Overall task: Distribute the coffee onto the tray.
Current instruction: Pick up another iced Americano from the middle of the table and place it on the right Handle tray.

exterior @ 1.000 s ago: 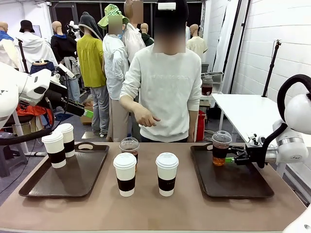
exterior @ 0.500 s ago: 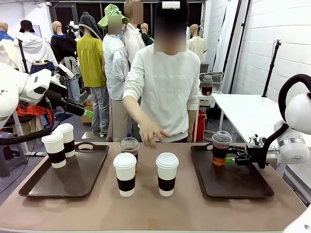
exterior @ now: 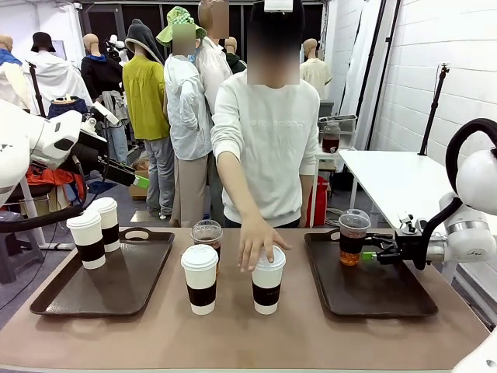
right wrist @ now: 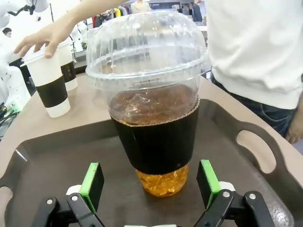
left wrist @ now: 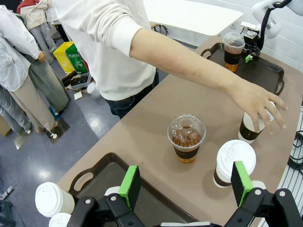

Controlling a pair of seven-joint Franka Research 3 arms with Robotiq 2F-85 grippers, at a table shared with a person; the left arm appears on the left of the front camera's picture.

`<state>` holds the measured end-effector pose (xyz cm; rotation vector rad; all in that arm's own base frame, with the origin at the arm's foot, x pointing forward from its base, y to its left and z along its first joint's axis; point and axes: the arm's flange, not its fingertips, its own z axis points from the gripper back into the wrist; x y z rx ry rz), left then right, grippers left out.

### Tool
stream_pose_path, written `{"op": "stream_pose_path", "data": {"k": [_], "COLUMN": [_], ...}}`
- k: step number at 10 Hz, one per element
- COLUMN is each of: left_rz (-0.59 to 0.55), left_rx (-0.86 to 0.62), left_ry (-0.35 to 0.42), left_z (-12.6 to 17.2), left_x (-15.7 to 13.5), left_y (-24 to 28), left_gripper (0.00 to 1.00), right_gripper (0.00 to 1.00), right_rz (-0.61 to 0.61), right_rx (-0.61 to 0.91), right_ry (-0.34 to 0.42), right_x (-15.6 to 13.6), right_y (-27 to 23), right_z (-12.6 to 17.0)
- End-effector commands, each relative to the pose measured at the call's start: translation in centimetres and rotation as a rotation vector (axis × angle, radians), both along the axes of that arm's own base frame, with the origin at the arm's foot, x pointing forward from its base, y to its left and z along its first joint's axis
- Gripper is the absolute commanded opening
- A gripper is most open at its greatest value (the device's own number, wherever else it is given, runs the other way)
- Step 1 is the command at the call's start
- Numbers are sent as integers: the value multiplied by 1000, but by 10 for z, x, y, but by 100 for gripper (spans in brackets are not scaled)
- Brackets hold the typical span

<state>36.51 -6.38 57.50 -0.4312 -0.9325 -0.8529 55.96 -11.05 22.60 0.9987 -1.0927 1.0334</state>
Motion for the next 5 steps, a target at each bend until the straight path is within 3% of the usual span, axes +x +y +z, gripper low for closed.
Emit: {"op": "stream_pose_path", "data": {"k": [1,5], "left_rz": [-11,-11], "left_rx": [-11,-11], "left_ry": [0,0], "left_z": [-2,-2], "left_x": [1,1], "left_y": [2,2], "left_gripper": [100,100], "right_gripper": [100,100], "right_rz": [-37,-39], "right_rx": [-4,5], "right_ry": [1,9], "right_x": [-25,-65], "right_y": [-11,-15], "right_z": [10,30]}}
